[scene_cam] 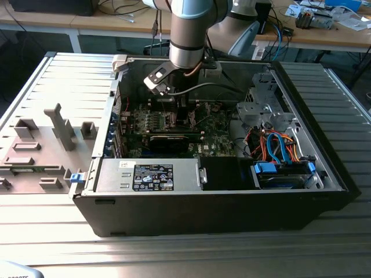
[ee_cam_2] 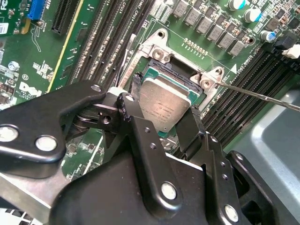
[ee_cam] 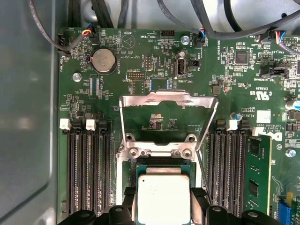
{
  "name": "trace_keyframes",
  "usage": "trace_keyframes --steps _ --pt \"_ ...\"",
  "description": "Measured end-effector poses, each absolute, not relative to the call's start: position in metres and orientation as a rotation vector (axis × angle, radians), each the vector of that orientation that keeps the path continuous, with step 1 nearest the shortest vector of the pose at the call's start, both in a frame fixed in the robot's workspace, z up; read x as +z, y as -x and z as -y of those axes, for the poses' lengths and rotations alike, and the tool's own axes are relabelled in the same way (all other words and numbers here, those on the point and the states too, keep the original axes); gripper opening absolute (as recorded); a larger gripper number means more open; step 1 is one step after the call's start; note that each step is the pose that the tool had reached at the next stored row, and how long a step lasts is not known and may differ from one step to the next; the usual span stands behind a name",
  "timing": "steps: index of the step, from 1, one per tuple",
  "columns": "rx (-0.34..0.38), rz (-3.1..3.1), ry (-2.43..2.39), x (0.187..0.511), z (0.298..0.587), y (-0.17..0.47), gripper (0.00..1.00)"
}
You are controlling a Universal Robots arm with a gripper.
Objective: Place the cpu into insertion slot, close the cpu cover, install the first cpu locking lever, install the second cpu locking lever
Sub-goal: 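Place the cpu into insertion slot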
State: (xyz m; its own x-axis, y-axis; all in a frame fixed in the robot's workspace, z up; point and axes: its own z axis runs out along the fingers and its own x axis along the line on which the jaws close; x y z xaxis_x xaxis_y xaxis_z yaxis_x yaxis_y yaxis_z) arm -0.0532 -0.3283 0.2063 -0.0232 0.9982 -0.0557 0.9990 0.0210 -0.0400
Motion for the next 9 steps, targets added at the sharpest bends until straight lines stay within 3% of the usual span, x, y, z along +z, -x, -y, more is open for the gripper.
trace_keyframes --steps 9 --pt "-0.108 -2.223 -2.199 0.2024 0.3253 0.0532 0.55"
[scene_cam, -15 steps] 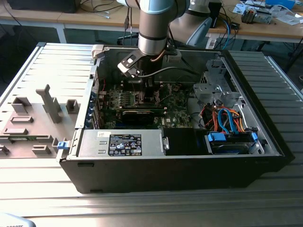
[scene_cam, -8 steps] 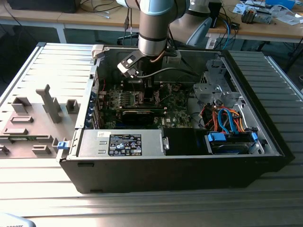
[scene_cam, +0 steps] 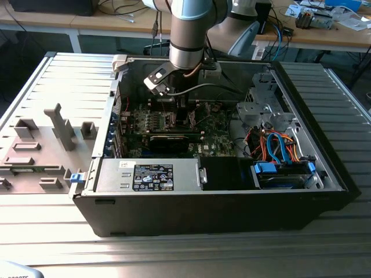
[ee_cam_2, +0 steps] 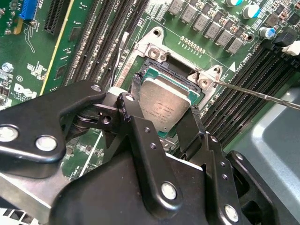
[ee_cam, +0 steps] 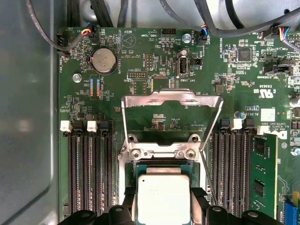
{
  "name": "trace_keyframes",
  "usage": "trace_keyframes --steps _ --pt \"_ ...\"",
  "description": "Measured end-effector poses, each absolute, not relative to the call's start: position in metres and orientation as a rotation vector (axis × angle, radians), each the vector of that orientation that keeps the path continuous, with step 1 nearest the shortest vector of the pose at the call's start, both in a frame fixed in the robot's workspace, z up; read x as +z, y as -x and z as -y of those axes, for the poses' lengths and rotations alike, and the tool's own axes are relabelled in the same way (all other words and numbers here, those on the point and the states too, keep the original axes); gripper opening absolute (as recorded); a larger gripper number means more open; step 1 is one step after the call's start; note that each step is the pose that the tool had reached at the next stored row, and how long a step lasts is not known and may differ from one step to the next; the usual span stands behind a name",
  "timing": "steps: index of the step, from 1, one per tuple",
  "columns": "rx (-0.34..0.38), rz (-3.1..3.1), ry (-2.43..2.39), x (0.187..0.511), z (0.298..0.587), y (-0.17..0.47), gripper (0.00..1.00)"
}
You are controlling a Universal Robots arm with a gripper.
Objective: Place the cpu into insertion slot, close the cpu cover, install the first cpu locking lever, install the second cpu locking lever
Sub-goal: 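Place the cpu into insertion slot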
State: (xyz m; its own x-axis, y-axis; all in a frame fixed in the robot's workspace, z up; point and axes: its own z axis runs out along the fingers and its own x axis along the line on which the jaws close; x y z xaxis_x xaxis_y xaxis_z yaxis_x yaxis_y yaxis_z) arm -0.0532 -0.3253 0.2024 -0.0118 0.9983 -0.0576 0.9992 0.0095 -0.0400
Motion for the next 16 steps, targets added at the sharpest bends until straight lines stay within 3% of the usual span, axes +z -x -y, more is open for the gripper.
trace_keyframes --steps 16 --pt "-0.116 -2.217 -2.198 0.1998 0.3250 0.0514 0.55"
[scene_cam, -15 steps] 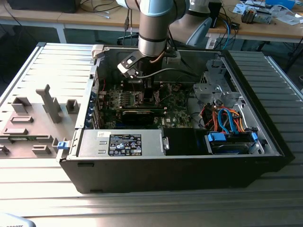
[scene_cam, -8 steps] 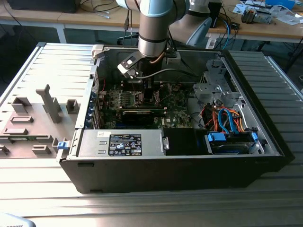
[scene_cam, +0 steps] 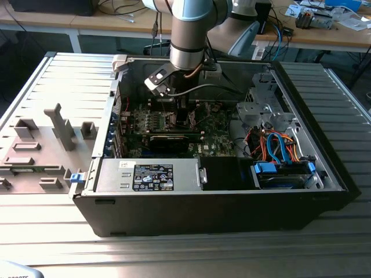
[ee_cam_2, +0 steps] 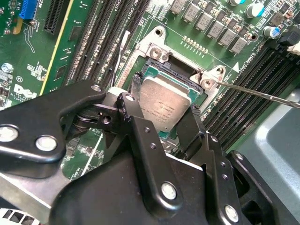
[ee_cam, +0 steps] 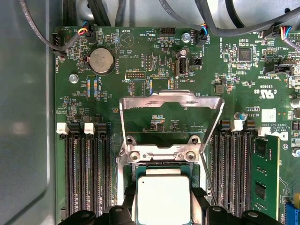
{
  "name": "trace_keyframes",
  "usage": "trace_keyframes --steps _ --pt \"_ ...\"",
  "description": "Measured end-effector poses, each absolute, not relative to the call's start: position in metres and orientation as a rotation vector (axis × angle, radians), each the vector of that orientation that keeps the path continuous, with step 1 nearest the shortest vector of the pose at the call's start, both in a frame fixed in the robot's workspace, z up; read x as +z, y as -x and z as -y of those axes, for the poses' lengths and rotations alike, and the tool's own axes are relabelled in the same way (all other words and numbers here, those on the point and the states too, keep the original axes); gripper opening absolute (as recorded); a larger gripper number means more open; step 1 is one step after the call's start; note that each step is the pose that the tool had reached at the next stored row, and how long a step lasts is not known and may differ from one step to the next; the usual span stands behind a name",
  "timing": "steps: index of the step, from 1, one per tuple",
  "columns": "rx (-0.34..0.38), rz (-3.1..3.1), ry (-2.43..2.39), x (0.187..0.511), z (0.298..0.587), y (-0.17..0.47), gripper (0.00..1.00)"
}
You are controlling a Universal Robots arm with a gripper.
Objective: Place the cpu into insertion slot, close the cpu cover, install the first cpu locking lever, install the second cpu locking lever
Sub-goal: 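Place the cpu into insertion slot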
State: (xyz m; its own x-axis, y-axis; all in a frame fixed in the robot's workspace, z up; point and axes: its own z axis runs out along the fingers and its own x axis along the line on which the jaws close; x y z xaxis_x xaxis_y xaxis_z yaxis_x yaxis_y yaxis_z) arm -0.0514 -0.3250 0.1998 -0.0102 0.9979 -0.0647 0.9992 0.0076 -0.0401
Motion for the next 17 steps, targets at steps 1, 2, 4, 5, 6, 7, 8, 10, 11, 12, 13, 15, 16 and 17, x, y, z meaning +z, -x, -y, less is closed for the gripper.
trace_keyframes --steps 1,2,4,5,6,7,8,10,11,12,13,15,16,17 --pt "-0.116 -2.217 -2.198 0.1998 0.3250 0.0513 0.55" --pt "-0.116 -2.217 -2.198 0.1998 0.3250 0.0513 0.55" --pt "-0.116 -2.217 -2.198 0.1998 0.3250 0.0513 0.55" --pt "-0.114 -2.217 -2.197 0.1996 0.3249 0.0510 0.55" --pt "-0.115 -2.218 -2.197 0.1996 0.3249 0.0511 0.56" --pt "-0.115 -2.217 -2.197 0.1997 0.3250 0.0512 0.62" --pt "-0.116 -2.217 -2.198 0.1998 0.3250 0.0512 0.62" --pt "-0.116 -2.217 -2.198 0.1998 0.3250 0.0512 0.62" --pt "-0.116 -2.217 -2.198 0.1998 0.3250 0.0512 0.62" --pt "-0.116 -2.217 -2.198 0.1998 0.3250 0.0511 0.62" --pt "-0.116 -2.217 -2.197 0.1998 0.3250 0.0511 0.62" --pt "-0.116 -2.217 -2.197 0.1997 0.3245 0.0511 0.62" --pt "-0.116 -2.217 -2.197 0.1997 0.3244 0.0511 0.62" --pt "-0.116 -2.217 -2.197 0.1998 0.3244 0.0511 0.62"
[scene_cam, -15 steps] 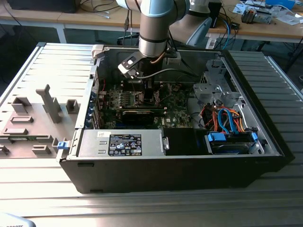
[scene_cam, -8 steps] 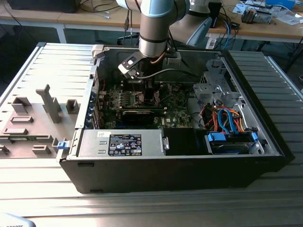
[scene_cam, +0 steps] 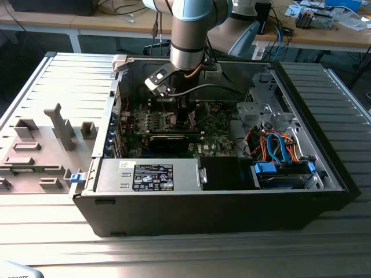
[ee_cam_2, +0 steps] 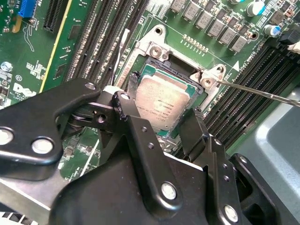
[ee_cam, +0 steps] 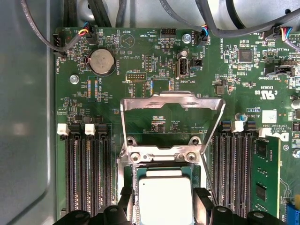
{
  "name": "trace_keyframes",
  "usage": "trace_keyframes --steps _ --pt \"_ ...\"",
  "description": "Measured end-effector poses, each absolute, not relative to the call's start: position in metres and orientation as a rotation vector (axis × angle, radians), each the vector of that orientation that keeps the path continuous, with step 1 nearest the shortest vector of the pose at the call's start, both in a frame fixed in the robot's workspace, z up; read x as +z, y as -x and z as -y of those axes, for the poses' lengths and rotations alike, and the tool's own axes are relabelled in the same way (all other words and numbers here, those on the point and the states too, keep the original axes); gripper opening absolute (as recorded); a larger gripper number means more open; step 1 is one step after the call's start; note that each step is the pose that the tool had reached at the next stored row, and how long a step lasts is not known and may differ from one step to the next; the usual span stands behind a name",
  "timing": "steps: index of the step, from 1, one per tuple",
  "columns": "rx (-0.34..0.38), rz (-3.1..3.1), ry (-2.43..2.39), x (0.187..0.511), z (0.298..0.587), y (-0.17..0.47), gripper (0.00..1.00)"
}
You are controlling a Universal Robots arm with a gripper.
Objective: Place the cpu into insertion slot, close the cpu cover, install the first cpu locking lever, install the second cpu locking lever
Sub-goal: 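Place the cpu into insertion slot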
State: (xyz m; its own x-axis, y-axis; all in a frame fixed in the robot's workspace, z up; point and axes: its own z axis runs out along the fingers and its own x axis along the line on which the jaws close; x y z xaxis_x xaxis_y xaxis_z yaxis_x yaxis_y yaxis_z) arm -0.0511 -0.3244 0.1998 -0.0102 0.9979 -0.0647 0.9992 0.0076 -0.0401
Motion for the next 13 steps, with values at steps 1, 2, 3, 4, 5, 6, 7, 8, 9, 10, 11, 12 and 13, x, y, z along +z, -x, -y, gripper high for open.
trace_keyframes --steps 1,2,3,4,5,6,7,8,9,10,11,12,13 --pt "-0.116 -2.217 -2.197 0.1998 0.3243 0.0511 0.62" --pt "-0.116 -2.217 -2.198 0.1998 0.3243 0.0511 0.62" --pt "-0.116 -2.217 -2.198 0.1998 0.3243 0.0511 0.62" --pt "-0.116 -2.217 -2.197 0.1997 0.3242 0.0511 0.62" --pt "-0.119 -2.215 -2.196 0.1996 0.3242 0.0511 0.62" --pt "-0.122 -2.214 -2.195 0.1997 0.3242 0.0512 0.62" --pt "-0.124 -2.213 -2.194 0.1998 0.3243 0.0512 0.62" --pt "-0.124 -2.213 -2.194 0.1998 0.3243 0.0511 0.62" --pt "-0.124 -2.213 -2.194 0.1998 0.3243 0.0511 0.62" --pt "-0.124 -2.213 -2.194 0.1998 0.3243 0.0511 0.62" --pt "-0.124 -2.213 -2.194 0.1998 0.3243 0.0512 0.62" --pt "-0.124 -2.213 -2.193 0.1997 0.3243 0.0511 0.62" --pt "-0.124 -2.213 -2.194 0.1998 0.3243 0.0513 0.62"
